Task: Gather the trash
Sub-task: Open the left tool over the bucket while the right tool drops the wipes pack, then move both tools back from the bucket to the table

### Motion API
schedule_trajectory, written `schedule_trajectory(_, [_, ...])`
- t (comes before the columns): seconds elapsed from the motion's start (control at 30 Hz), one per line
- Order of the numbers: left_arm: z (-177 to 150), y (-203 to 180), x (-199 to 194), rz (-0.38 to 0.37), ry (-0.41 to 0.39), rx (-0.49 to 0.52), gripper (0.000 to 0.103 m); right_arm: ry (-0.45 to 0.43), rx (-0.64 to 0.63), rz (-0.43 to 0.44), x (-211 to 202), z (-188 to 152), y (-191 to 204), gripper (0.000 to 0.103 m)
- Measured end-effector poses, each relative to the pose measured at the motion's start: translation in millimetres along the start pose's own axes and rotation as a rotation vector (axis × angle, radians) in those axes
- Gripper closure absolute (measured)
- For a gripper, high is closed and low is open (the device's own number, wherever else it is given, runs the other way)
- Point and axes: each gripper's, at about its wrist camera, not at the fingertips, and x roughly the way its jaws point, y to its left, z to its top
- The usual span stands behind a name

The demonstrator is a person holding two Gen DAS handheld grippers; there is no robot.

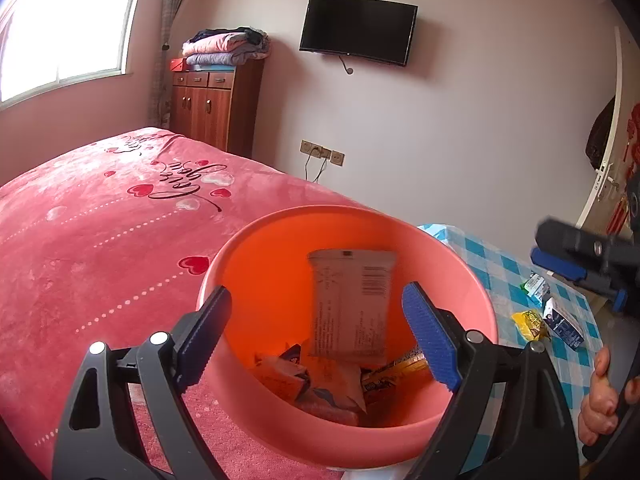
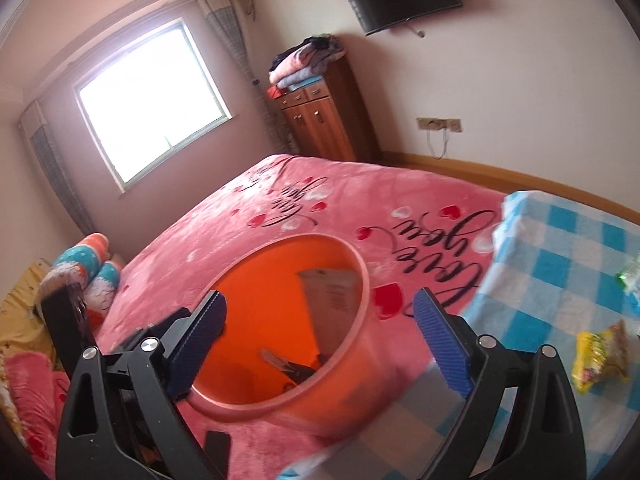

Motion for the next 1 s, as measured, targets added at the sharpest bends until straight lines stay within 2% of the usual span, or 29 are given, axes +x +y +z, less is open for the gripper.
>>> schedule_trajectory(0.3, [-0.2,-9.7,-9.6,-0.007,-0.033,0.02,0.015,-0.03,-0.021,-0.111,-26.2,-40.2,-22.0,0.01])
schedule_trajectory(0.6, [-3.9,-30.2,-13.0,-0.046,-0.039,0.053,0.015,-0.031,0.042,-0.145,-36.4,-68.1,-51.4,0.01])
schedule_trajectory(1.0, [-6.3,-58.8,-20.8,-0.078,-0.045,0.102,0.015,-0.049,0.036,-0.195,-53.8,-88.8,-64.8,0.01])
